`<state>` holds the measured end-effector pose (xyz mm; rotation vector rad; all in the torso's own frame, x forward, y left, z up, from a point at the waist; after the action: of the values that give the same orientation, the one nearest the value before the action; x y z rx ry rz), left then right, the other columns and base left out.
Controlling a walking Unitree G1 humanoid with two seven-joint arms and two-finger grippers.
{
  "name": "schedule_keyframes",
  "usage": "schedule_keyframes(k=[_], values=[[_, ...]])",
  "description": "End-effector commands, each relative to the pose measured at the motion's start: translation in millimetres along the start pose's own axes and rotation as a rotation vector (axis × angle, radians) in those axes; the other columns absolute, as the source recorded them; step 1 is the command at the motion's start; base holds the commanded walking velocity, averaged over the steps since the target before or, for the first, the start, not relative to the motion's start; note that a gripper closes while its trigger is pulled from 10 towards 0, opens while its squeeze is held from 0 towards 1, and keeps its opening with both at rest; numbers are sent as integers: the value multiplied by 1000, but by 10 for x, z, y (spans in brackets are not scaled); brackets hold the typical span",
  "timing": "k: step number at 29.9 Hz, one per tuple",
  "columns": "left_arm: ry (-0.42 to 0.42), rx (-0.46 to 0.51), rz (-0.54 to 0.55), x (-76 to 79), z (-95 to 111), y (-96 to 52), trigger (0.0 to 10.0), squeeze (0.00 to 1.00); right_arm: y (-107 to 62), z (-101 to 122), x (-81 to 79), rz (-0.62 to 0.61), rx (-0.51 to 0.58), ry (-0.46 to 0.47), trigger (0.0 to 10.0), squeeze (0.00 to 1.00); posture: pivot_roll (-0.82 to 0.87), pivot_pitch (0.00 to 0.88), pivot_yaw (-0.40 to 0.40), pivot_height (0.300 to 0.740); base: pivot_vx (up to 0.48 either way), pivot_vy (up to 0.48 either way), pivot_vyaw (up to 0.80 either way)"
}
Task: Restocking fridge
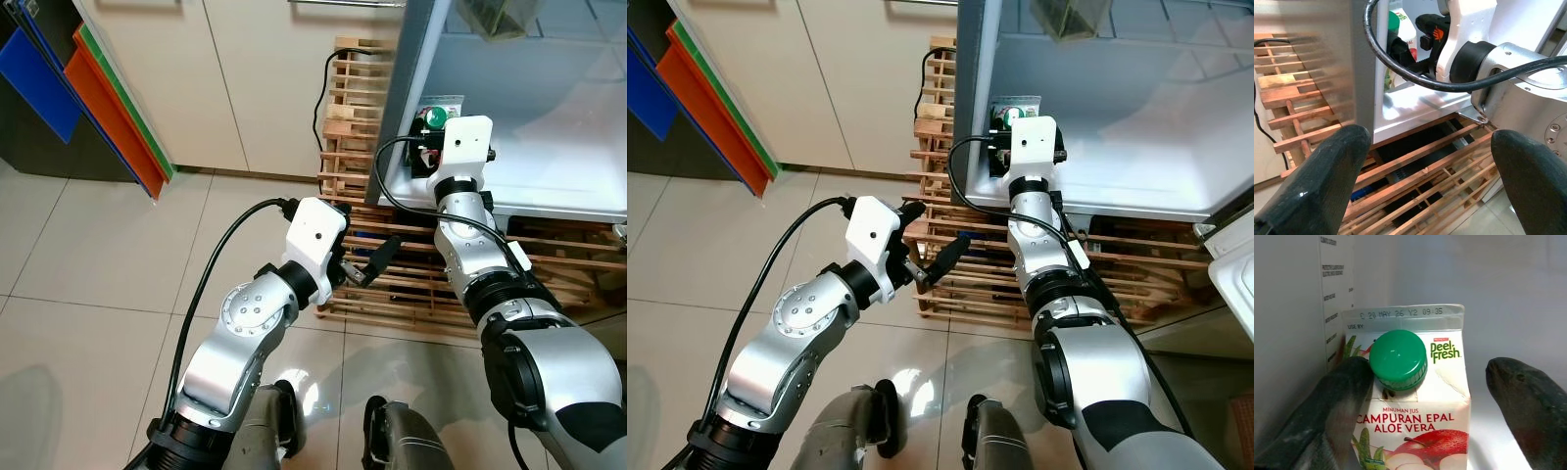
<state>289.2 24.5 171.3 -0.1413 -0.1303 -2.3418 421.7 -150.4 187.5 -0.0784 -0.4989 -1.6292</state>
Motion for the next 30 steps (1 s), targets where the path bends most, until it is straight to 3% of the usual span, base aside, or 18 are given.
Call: schedule_keyframes(k=[1, 19, 30], values=[[5, 6, -12, 45, 4, -11, 10000, 0, -96, -224, -46, 27, -94, -9, 10000, 1000, 223, 299, 25, 724, 0, 0, 0], [12, -18, -13, 21, -51, -16, 10000, 0, -97, -235, 7, -25, -106, 38, 10000, 1000, 214, 265, 22, 724, 0, 0, 0], [12, -25, -22, 3, -75, 14, 10000, 0, -140, -166, -49, -50, -49, 87, 10000, 1000, 192, 260, 20, 724, 0, 0, 0]])
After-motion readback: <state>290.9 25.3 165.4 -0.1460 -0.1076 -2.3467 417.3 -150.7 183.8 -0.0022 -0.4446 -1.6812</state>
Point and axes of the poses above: a point about 5 cm out from each wrist's last joint towards the gripper, its own y axis pointing out of the wrist towards the gripper, its own z axis along the axis of the wrist's last joint, x = y × z, the point moved 3 cm from there along y, pointing out of the wrist towards the gripper, and after that the axes turned 11 degrees about -y, right-handed, at the moved point
